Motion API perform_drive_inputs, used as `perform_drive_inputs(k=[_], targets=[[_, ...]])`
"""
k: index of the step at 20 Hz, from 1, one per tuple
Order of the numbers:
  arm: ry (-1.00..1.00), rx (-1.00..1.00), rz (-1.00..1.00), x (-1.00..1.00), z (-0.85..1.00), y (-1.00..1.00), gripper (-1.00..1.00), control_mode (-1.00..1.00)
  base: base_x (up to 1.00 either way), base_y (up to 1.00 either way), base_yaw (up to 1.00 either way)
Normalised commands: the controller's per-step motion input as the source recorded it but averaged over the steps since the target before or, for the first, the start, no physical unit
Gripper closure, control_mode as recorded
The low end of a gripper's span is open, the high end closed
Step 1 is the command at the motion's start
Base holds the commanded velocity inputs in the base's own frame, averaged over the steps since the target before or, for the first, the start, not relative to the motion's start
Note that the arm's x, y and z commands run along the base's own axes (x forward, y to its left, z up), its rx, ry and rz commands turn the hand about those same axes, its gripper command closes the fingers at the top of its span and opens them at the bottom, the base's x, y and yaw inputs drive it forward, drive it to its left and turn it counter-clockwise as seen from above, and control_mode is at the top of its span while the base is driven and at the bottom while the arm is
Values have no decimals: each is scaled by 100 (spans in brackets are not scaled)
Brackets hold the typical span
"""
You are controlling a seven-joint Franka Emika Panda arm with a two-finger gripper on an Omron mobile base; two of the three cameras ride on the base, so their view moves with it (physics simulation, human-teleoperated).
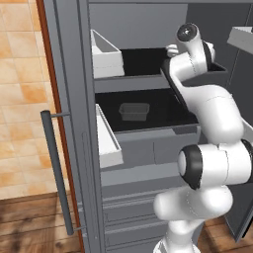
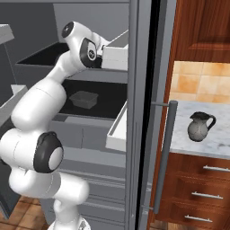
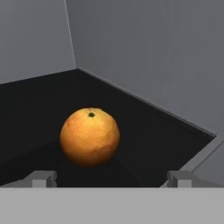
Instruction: Move the tupperware and orange from the top shelf to the second highest shelf to make space. Then, place the pitcher from the counter on the cleared top shelf.
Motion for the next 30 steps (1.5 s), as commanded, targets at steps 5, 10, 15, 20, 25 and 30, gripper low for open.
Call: perform_drive_inputs(k=[5,10,15,20,25,30], targets=[[0,0,0,27,-10,-3,-100,-100,0,0,0],[0,1,0,27,-15,-9,-100,-100,0,0,0],[0,2,0,19,-12,-15,-100,-100,0,0,0],[0,1,0,21,-9,-13,-100,-100,0,0,0],[0,1,0,22,-7,-10,-100,-100,0,0,0],[0,0,0,8,-18,-16,100,-100,0,0,0]])
